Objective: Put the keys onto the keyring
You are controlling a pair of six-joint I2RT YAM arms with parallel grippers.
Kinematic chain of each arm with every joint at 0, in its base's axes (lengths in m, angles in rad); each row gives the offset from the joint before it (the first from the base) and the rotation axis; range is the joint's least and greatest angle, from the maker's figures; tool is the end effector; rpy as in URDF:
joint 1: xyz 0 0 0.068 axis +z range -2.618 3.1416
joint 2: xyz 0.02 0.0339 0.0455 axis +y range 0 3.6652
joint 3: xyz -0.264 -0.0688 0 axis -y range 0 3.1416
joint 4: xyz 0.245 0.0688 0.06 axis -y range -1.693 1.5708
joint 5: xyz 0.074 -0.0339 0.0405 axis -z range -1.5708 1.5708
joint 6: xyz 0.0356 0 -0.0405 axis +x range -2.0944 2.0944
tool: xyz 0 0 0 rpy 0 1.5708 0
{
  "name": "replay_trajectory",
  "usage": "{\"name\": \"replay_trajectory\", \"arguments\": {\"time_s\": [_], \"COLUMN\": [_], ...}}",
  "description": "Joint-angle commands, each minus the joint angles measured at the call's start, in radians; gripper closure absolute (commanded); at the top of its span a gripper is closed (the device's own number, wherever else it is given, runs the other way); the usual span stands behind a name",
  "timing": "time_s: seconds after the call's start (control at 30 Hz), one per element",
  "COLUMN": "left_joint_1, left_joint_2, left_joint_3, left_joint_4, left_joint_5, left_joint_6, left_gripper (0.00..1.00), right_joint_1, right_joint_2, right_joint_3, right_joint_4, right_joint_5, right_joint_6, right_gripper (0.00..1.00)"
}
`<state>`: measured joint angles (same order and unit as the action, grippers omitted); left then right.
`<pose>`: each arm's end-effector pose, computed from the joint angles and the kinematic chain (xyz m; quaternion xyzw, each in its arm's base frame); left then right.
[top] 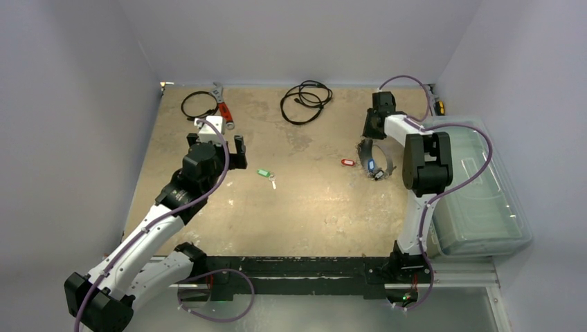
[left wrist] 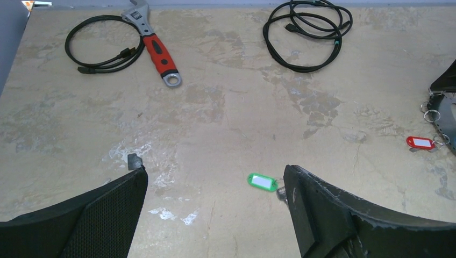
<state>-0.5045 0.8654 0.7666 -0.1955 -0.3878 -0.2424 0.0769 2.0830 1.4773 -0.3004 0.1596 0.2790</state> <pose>0.1824 -0.0853 0.3190 -0.0108 0.7963 -0.0692 0.6008 0.4514 0.0291 0.1675 0.1209 0.9348 -0.0166 0.3334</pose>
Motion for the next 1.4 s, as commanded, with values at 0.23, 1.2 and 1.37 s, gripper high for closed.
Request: {"name": "replay_trajectory", "arguments": {"time_s": [0.23, 1.2, 1.37], "left_joint_1": [0.000, 0.000, 0.000], "left_joint_2": [0.018, 0.032, 0.029], "left_joint_3": [0.022, 0.025, 0.025], "left_joint_4": [0.042, 0.043, 0.043], "left_joint_5": [0.023, 0.043, 0.044], "left_joint_6": [0.020, 0.022, 0.023], "left_gripper": [0.05, 0.06, 0.06], "right_joint_1": [-0.017, -0.017, -0.017], "right_joint_2": [-0.018, -0.001, 0.004], "right_joint_3": [0.034, 0.059, 0.066], "right_joint_4": [0.023, 0.021, 0.014], "right_joint_5": [-0.053, -0.081, -0.075], "right_joint_6": [-0.031, -0.023, -0.023], "right_gripper": [0.72, 0.92, 0.86]}}
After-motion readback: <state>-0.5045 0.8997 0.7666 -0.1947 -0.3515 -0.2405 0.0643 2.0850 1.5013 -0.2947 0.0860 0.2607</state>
